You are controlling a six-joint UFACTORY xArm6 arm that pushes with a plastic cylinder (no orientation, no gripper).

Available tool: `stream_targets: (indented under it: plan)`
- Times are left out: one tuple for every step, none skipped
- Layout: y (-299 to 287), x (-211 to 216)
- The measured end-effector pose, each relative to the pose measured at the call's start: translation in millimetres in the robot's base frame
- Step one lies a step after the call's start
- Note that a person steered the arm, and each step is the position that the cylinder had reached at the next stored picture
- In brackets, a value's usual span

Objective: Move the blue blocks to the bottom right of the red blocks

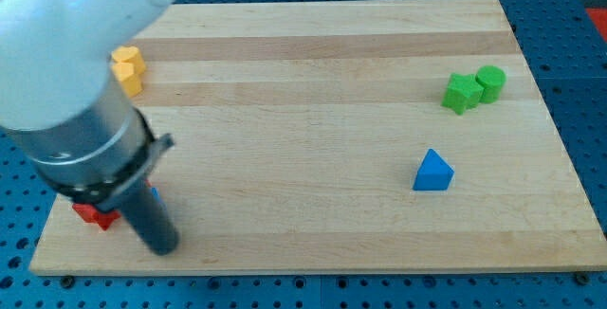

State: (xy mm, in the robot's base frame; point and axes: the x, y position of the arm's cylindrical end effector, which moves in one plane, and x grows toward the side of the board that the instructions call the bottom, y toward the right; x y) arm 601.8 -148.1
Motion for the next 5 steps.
stream_targets:
  plan:
    - [84,-1]
    - [190,-4]
    - [301,-14]
    - [379,-65]
    - [368,-102]
